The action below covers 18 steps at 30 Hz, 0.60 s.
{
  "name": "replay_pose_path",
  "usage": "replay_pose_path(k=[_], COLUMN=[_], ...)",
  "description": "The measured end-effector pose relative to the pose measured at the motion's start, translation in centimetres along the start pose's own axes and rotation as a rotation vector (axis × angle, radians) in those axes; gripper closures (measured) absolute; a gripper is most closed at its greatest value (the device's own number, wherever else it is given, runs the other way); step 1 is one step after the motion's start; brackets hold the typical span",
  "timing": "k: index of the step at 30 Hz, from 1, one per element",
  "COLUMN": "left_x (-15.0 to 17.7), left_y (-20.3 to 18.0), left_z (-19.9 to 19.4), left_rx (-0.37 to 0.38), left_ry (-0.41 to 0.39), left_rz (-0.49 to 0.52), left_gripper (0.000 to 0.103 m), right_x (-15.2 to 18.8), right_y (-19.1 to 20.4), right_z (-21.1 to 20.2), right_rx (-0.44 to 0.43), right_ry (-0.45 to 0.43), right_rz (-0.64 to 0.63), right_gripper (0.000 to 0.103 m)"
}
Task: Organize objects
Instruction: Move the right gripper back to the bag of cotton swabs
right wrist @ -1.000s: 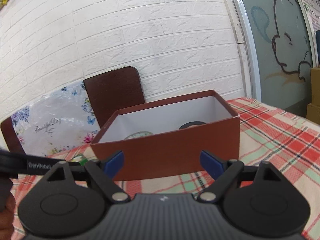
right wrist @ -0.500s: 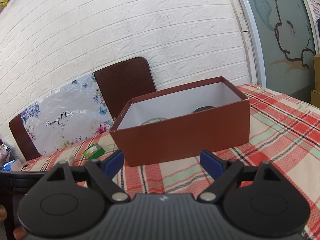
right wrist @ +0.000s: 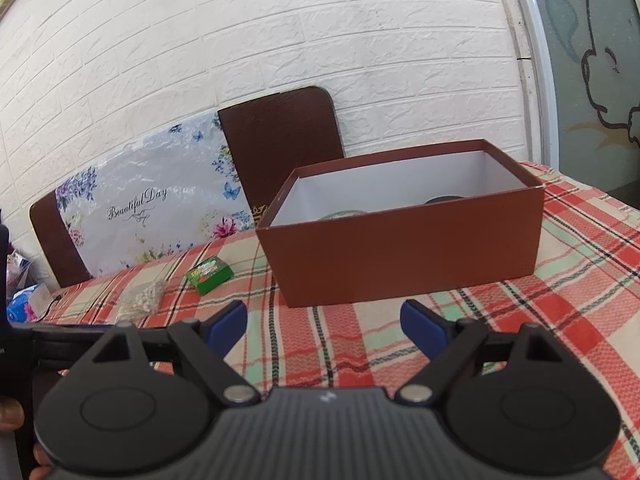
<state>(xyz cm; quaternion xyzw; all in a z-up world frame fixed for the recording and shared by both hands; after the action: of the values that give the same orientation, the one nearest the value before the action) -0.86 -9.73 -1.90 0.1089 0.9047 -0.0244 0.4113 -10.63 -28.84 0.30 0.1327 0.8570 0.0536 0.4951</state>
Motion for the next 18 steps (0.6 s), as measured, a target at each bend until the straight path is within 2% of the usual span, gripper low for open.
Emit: replay_pose_path(k=[8,15,18], left_x=[0.7,1.6,2.0], left_y=[3.2,8.0,11.0], left_z=[1.8,3.4,3.9], left_rx=[-0.018,-0.077,-0.118], left_ry=[0.025,0.047,0.033], left_rz=[-0.047,-0.126,-0.165], left_gripper=[0.02,0.02,0.02], right_x=[0.8,1.9,2.6], right_y=[2.7,6.6,8.4], right_z=[1.9,4.2,5.4], right_rx=[-0.021,-0.074,-0.109], right_ry=[0.055,0.112,0.146], right_rz=[-0.069,-0.163,-0.206], right_gripper=[0.016,0.016,0.018])
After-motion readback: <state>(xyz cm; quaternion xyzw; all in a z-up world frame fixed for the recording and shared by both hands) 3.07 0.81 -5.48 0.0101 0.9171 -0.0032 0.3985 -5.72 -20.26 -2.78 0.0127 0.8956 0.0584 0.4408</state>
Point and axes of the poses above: each gripper's, at about its wrist camera, not at the fingertips, and z roughly the way its jaws point, y to its left, x to its underside, the point moved 2 cm from there along z, roughly the way its jaws point, and after that the axes turned 4 degrees about y, right-handed, at the moved point
